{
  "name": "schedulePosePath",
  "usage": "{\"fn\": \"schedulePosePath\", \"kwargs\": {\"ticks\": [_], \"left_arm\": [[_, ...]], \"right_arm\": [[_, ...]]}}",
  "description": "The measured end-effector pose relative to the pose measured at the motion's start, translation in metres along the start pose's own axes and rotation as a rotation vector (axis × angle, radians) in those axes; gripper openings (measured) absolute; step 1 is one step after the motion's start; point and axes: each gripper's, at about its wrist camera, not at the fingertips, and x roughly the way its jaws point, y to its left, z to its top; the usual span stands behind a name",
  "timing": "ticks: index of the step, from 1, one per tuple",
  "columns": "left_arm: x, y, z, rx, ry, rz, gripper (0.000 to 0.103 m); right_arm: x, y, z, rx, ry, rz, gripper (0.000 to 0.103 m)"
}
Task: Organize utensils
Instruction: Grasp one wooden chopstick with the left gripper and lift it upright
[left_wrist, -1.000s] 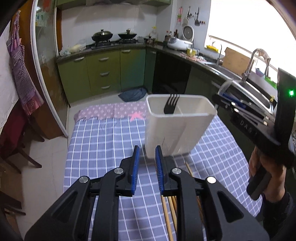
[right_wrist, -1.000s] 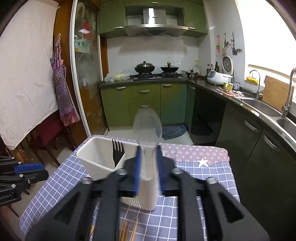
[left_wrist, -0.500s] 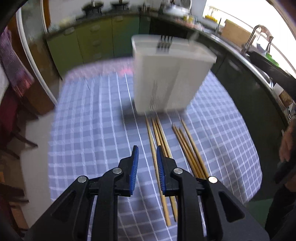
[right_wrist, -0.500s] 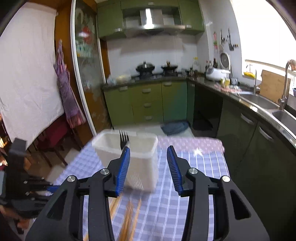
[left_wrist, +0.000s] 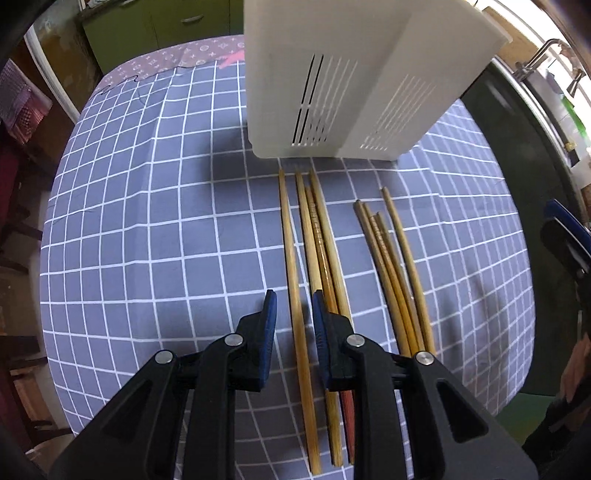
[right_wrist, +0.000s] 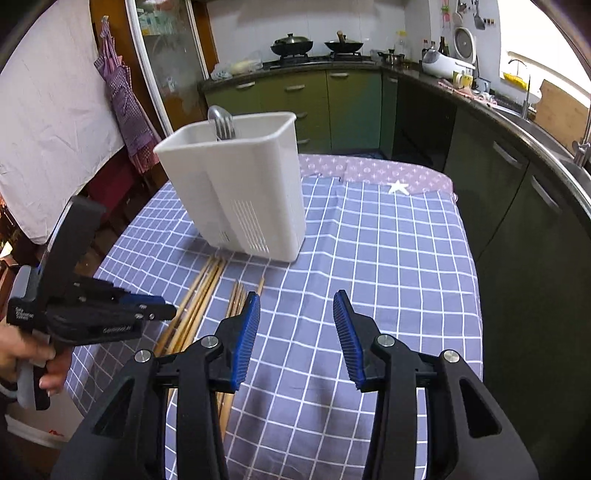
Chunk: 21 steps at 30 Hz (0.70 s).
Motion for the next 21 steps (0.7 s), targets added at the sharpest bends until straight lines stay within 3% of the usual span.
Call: {"fn": "schedulePosePath", "kwargs": {"ticks": [15, 17, 21], "left_arm": [[0.025, -0.028, 0.012, 0.027, 0.015, 0.111, 0.014], [0.026, -0.032, 0.011, 0.035, 0.01, 0.106, 0.008], [0.025, -0.028, 0.011, 0.033, 0.007, 0.098, 0.007]], "right_arm": [[0.002, -0.003, 0.0, 0.005, 0.023, 0.012, 0.042], [0.005, 0.0, 0.0, -0.005, 0.037, 0.013, 0.042], [0.014, 0.003, -0.001, -0.015, 0.079, 0.027, 0.042]]}}
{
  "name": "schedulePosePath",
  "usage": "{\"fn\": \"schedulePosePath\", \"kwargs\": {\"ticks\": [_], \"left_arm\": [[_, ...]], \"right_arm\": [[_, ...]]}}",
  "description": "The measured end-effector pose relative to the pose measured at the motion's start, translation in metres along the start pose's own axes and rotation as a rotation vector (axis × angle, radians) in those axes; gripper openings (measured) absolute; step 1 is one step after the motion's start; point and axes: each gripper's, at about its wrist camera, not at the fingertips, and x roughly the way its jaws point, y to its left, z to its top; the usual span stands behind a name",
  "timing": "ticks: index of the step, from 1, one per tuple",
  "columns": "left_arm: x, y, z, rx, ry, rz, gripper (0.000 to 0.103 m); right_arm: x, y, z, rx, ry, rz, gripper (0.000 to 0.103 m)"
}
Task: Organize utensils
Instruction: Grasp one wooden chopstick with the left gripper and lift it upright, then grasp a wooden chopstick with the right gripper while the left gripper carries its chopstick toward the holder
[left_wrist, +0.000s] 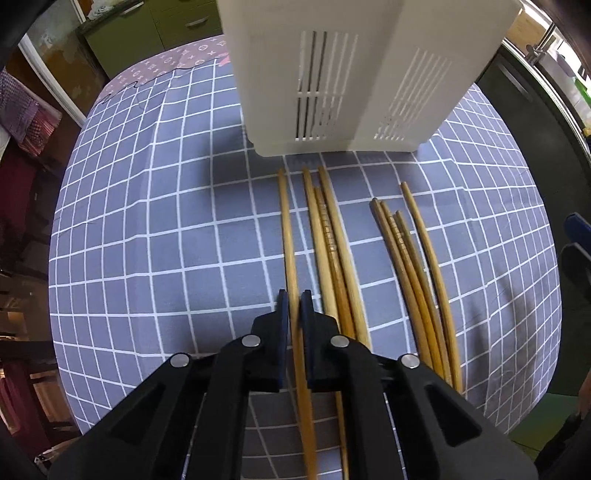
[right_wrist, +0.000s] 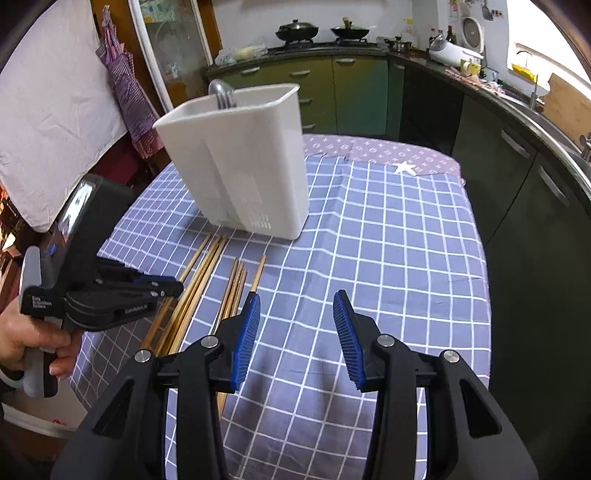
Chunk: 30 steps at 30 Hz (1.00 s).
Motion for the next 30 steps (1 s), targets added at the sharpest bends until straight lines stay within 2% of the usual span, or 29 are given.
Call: {"fn": "schedulePosePath", "kwargs": {"ticks": [4, 12, 14, 19, 24, 30], "left_arm": [[-0.008, 0.015, -0.005, -0.013, -0.019, -0.015, 0.006], [-0.055, 0.032, -0.019, -0.01, -0.151, -0.031, 0.006], [-0.067, 0.04, -0.026, -0.011, -0.179, -0.039, 0.006], [-0.094, 0.048, -0.039, -0.011, -0.252, -0.054, 0.006], [-0.117, 0.055, -0.051, 0.001, -0.325, -0.051, 0.006], [-0.129, 0.063, -0.061, 0.007, -0.362, -0.06, 0.006]], "right_arm": [[0.012, -0.001, 0.0, 0.01, 0.049, 0.02, 0.042], [0.043, 0.012, 0.005, -0.005, 0.162, 0.051, 0.042], [0.052, 0.017, 0.008, -0.013, 0.196, 0.057, 0.037], [0.072, 0.029, 0.012, -0.031, 0.267, 0.058, 0.016], [0.088, 0.039, 0.015, -0.044, 0.312, 0.048, 0.016], [0.103, 0.045, 0.014, -0.054, 0.344, 0.0, 0.016]]}}
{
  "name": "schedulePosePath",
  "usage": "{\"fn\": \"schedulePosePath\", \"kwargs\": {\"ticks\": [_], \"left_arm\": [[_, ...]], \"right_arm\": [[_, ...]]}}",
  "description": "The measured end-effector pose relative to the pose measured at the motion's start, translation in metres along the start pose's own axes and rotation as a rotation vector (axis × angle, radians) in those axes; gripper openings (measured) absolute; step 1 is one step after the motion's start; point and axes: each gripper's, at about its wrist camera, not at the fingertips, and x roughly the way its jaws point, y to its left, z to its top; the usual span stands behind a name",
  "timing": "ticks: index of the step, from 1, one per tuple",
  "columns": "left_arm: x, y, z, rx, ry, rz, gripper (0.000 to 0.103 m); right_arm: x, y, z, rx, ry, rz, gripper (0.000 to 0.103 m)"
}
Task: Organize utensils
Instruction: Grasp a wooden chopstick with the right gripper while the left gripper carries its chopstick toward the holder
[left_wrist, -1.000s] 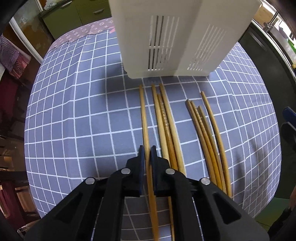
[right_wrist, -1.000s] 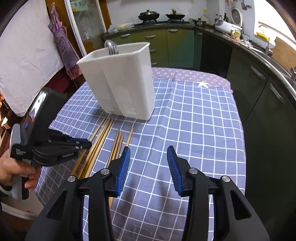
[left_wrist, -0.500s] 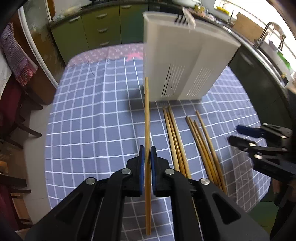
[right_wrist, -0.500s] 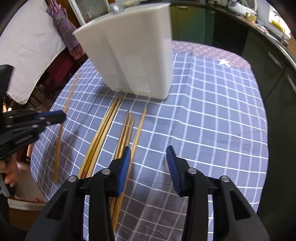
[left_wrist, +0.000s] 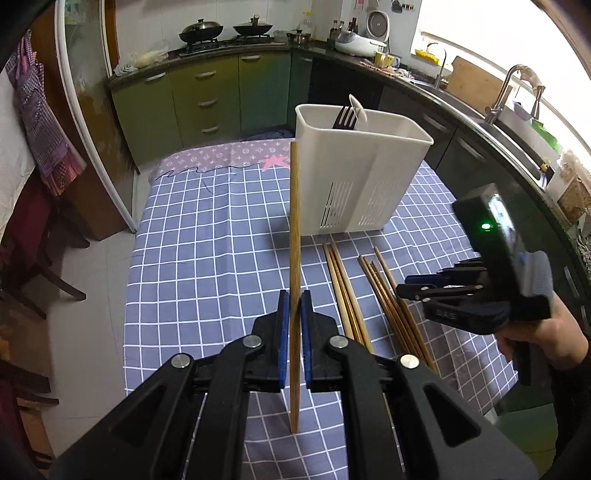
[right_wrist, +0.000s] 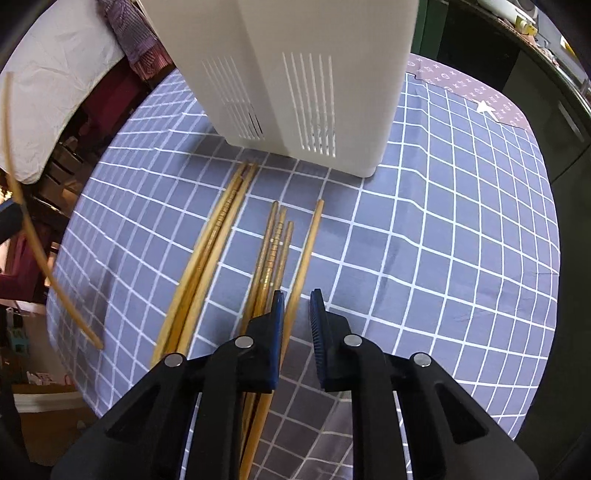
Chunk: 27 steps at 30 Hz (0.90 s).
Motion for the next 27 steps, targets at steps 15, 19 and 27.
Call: {"fn": "schedulePosePath", "kwargs": {"ticks": [15, 19, 27], "left_arm": [[-0.014, -0.003, -0.006, 0.023, -0.026, -0.016, 0.006], [-0.017, -0.002, -0.008, 0.022, -0.03, -0.019, 0.006], [-0.025, 0.0, -0.012, 0.02, -0.044, -0.02, 0.006]], "right_arm": [[0.015, 0.022, 0.002, -0.03, 0.016, -0.069, 0.01], [0.005, 0.022, -0.001, -0.017, -0.021, -0.033, 0.008], [-0.073, 0.014, -0.023, -0.004, -0.236, 0.047, 0.008]]}}
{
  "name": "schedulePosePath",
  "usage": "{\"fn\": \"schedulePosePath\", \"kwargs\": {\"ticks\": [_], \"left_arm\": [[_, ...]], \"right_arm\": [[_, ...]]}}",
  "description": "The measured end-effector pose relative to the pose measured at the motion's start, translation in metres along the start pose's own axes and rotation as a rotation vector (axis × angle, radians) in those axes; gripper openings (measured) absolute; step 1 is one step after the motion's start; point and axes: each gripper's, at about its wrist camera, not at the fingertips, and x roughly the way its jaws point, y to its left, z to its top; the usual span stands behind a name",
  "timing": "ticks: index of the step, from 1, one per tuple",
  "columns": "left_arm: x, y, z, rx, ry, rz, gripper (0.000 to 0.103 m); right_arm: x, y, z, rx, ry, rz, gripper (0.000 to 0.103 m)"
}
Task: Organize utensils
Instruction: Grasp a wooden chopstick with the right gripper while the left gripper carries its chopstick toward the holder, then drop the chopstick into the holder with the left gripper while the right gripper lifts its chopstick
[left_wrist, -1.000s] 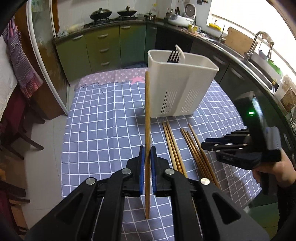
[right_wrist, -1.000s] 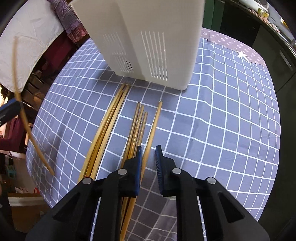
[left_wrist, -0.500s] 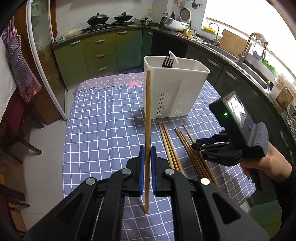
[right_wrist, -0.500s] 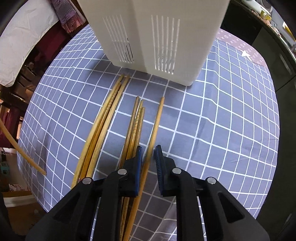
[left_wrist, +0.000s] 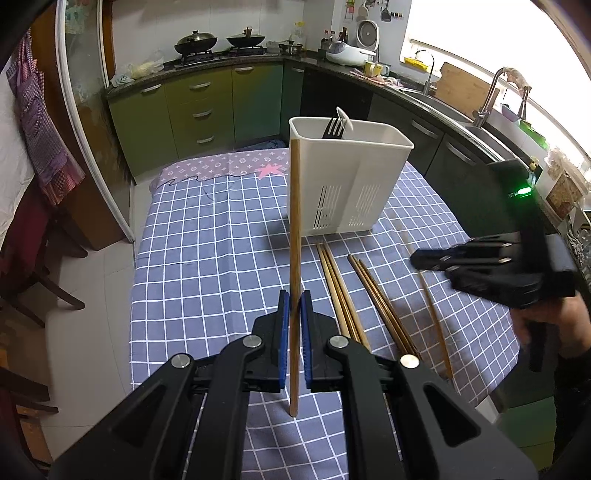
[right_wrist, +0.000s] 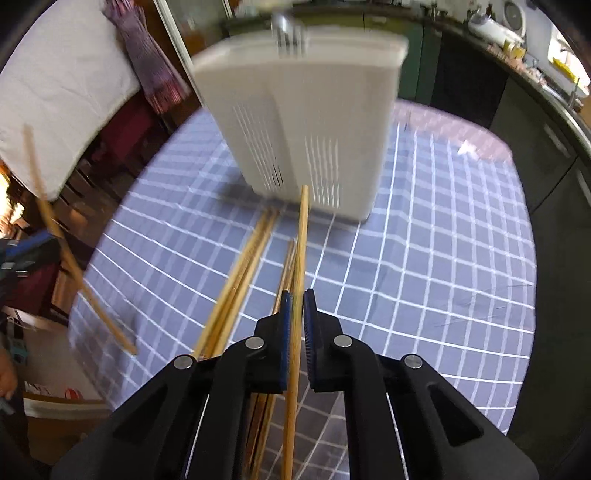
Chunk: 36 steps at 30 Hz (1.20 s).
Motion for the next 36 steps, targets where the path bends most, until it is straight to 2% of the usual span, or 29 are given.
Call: {"fn": "schedulePosePath", "kwargs": {"ticks": [7, 16, 28, 36], "left_arm": [[-0.009, -0.002, -0.005, 0.009, -0.015, -0.004, 0.006], [-0.023, -0.007, -0.012, 0.037, -0.041, 0.005, 0.006], [-0.032, -0.011, -0.021, 0.05, -0.051, -0.003, 0.006], [-0.037, -0.015, -0.024, 0.062, -0.059, -0.005, 0.006]], "right_arm": [[-0.076, -0.02, -0.025, 0.011, -0.174, 0.003, 0.007], [-0.117, -0.016, -0.064, 0.015, -0.289, -0.014, 0.007], [-0.146, -0.009, -0.104, 0.016, -0.348, -0.012, 0.007], [-0.148, -0.009, -0.111, 0.015, -0.348, -0.014, 0.007]]}}
